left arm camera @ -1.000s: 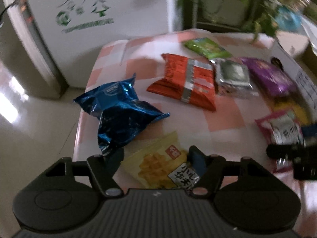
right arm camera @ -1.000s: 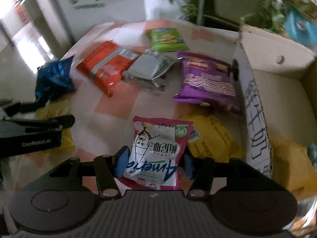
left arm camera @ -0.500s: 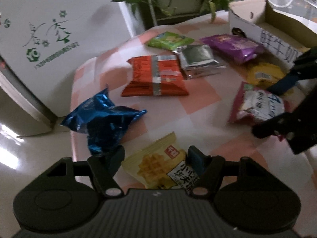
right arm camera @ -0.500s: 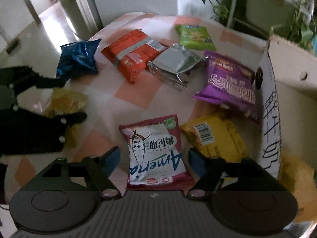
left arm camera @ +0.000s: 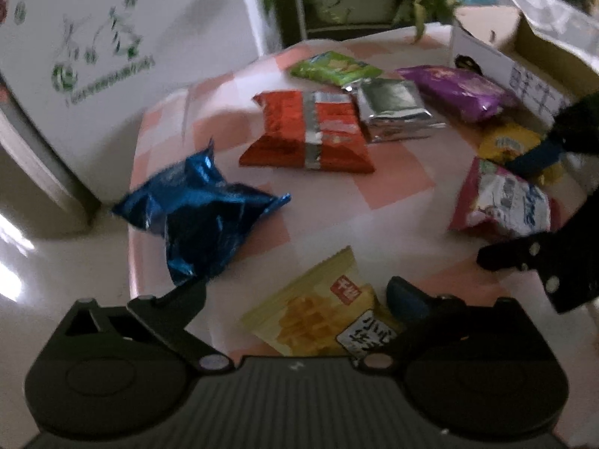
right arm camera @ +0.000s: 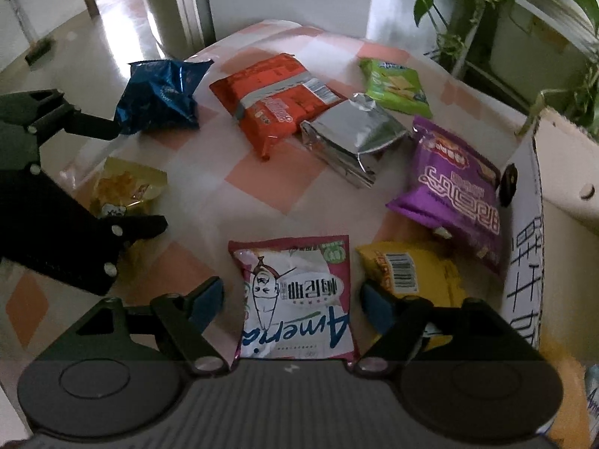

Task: Organize snacks
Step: 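Grasp the yellow waffle packet with the left gripper while the right grasps the Ameria pack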

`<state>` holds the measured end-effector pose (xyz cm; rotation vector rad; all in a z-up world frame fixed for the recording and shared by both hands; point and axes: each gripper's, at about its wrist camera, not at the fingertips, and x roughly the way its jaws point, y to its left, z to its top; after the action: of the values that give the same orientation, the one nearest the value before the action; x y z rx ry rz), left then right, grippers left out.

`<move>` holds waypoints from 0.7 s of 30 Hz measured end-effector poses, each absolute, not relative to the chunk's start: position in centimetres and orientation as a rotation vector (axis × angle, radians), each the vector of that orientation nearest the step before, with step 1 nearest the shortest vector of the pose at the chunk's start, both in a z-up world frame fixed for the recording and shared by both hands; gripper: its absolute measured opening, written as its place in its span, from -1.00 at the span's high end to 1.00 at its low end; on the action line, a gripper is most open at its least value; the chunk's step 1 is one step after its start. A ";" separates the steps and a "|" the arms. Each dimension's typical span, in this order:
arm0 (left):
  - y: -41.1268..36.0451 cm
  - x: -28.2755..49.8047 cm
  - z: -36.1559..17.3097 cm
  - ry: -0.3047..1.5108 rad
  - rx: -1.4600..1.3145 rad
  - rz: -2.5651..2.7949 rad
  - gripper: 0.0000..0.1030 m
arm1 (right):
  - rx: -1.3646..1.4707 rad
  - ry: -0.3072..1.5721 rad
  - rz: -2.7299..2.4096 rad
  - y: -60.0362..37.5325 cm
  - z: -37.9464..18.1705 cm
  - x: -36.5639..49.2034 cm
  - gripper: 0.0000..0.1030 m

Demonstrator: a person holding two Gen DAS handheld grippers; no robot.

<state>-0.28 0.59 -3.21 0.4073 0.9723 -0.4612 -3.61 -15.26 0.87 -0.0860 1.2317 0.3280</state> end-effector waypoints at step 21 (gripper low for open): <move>0.3 -1.0 -3.4 1.078 0.341 -0.518 -0.98 | -0.111 1.231 0.339 -15.6 1.2 -4.0 -0.46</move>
<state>-0.96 0.30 -3.36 0.3409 1.0783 -0.5184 -3.95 -15.61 1.24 -0.1107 1.2312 0.3385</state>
